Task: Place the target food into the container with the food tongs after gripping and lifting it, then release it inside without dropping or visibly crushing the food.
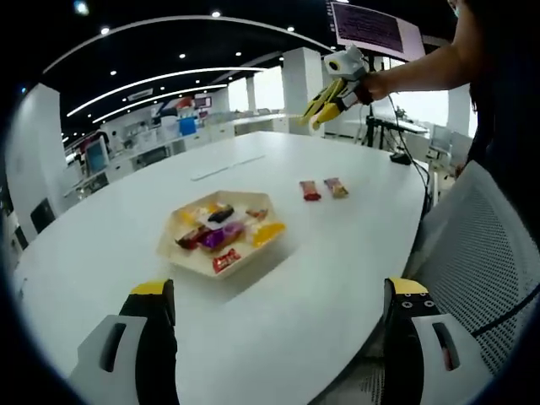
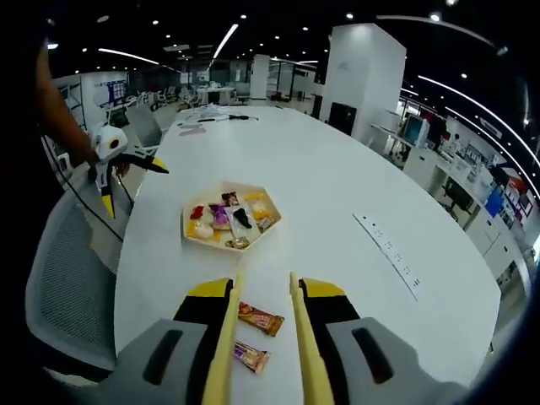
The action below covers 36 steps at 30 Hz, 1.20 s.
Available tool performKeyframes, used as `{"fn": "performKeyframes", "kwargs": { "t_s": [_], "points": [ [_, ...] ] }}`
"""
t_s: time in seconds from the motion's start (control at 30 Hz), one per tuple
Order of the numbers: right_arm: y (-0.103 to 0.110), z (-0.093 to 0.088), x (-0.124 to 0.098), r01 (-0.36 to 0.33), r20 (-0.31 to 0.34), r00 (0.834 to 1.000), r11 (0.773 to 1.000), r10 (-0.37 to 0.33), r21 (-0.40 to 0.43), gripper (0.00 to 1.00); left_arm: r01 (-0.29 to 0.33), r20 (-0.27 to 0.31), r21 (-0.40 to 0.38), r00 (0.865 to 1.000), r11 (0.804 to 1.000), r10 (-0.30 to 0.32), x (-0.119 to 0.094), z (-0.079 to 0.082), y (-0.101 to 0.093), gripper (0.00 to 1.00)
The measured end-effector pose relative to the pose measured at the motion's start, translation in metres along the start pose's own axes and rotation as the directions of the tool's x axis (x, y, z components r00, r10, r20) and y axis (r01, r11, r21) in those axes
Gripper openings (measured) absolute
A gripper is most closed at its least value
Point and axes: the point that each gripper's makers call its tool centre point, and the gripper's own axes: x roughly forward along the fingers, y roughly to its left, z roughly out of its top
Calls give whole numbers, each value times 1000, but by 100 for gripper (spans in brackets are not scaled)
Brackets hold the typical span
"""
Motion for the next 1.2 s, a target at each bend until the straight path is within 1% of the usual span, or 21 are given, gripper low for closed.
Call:
{"fn": "performKeyframes", "kwargs": {
  "t_s": [0.13,0.17,0.23,0.3,0.43,0.47,0.57,0.63,0.7,0.73,0.77,0.83,0.9,1.0,1.1,1.17,1.2],
  "points": [
    [-3,-4,2,-32,12,999,999,33,-22,30,12,33,-13,999,1000,-12,0,6,-3,100],
    [-2,-7,3,-43,11,999,998,43,-39,30,15,42,-16,999,1000,-14,-1,8,-3,100],
    [-1,-10,5,-56,17,998,997,57,-47,30,3,57,-20,998,1000,-2,-3,10,-1,100],
    [0,-15,6,-66,6,998,996,67,-62,30,-13,59,-29,998,999,15,-3,9,3,100],
    [4,-23,13,-97,-11,995,990,97,-97,30,-7,41,-24,999,1000,8,-1,7,0,100],
    [4,-27,17,-104,-22,995,988,102,-113,30,-7,41,-27,999,1000,9,-1,7,1,100],
    [3,-36,27,-114,-42,993,986,109,-126,30,-17,42,-33,999,999,19,-2,7,2,100],
    [4,-41,32,-129,-42,991,987,125,-99,28,-12,39,-30,999,999,13,-1,6,2,100],
    [3,-48,38,-129,-49,991,988,125,-85,26,-7,37,-33,999,999,9,-1,5,2,100],
    [6,-49,41,-146,-48,989,988,143,-53,26,-7,35,-32,999,999,8,-1,5,1,100],
    [4,-48,43,-130,-39,991,990,128,-60,26,-6,33,-32,999,999,7,-1,5,1,100],
    [6,-44,49,-134,-13,991,991,134,-18,25,5,24,-34,1000,999,-4,0,3,-1,100],
    [6,-39,56,-125,8,992,992,125,-22,25,8,23,-39,1000,999,-7,0,2,-1,100],
    [11,-38,69,-145,15,989,989,145,-31,25,5,25,-47,1000,999,-4,0,2,0,100],
    [12,-36,80,-158,39,987,987,159,-31,26,-1,25,-46,1000,999,2,0,3,1,100],
    [11,-41,89,-163,51,985,986,164,-18,26,-3,17,-47,1000,999,3,0,1,1,100],
    [12,-46,93,-165,49,985,986,165,-10,26,0,13,-49,1000,999,1,0,0,1,100]
  ]
}}
